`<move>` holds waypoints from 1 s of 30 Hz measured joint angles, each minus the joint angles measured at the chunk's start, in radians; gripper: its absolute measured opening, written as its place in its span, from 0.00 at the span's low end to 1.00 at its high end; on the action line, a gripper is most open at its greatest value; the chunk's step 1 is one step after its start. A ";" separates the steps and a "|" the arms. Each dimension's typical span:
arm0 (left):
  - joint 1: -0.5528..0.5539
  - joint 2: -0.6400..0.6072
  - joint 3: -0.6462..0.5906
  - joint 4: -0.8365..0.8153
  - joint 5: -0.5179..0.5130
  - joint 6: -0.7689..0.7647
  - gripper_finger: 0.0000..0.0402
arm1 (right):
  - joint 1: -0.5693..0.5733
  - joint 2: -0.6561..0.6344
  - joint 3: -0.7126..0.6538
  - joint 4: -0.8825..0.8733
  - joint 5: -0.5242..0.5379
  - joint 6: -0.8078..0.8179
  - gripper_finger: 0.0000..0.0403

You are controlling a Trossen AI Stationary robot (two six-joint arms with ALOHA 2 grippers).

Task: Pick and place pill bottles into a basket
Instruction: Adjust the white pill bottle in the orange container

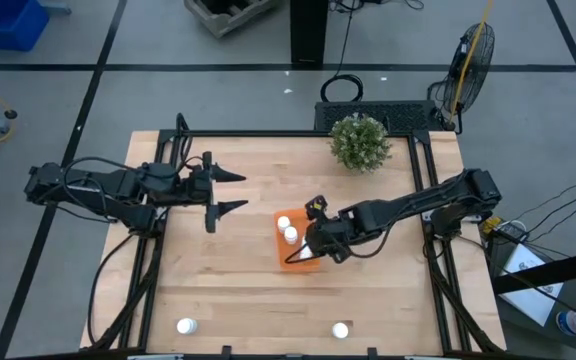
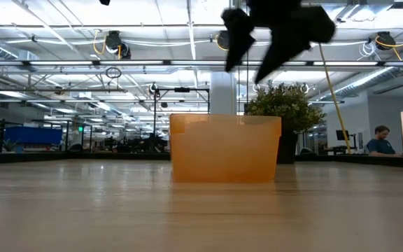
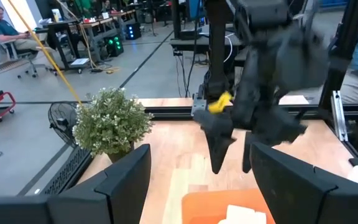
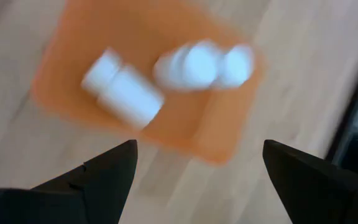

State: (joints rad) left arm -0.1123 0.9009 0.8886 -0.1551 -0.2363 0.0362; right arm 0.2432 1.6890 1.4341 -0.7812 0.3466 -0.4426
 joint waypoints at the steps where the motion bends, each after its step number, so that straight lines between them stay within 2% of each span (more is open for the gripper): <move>1: 0.000 0.000 0.000 -0.001 0.000 -0.002 0.69 | 0.000 0.000 0.019 0.014 -0.003 -0.015 0.84; 6: 0.000 0.003 0.000 -0.001 0.000 -0.012 0.69 | -0.002 -0.001 0.068 0.071 -0.027 -0.031 0.83; 10: 0.000 0.003 0.000 -0.001 0.000 -0.011 0.69 | -0.014 0.001 0.068 0.150 -0.147 0.038 0.77; 12: 0.000 0.003 0.000 -0.001 0.000 -0.009 0.69 | -0.012 0.000 0.068 0.184 -0.167 0.036 0.72; 15: 0.000 0.002 0.000 -0.002 0.000 -0.009 0.69 | -0.010 0.013 0.069 0.184 -0.166 0.006 0.62; 18: 0.000 0.002 0.000 -0.008 0.000 -0.009 0.69 | -0.013 0.038 0.084 0.086 -0.168 -0.026 0.48; 22: 0.000 0.002 0.000 -0.013 0.000 -0.008 0.69 | -0.024 0.111 0.175 -0.045 -0.171 -0.036 0.23; 24: 0.000 0.002 0.000 -0.017 0.001 -0.007 0.69 | -0.034 0.137 0.221 -0.040 -0.219 -0.027 0.08; 25: 0.000 0.002 0.000 -0.017 0.002 -0.006 0.69 | -0.040 0.146 0.240 -0.037 -0.249 -0.017 0.04; 30: 0.000 0.002 0.000 -0.031 0.002 -0.005 0.69 | -0.085 0.142 0.266 0.000 -0.354 0.040 0.01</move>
State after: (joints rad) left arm -0.1124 0.9031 0.8890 -0.1861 -0.2344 0.0311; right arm 0.1586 1.8309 1.6997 -0.7810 -0.0074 -0.4023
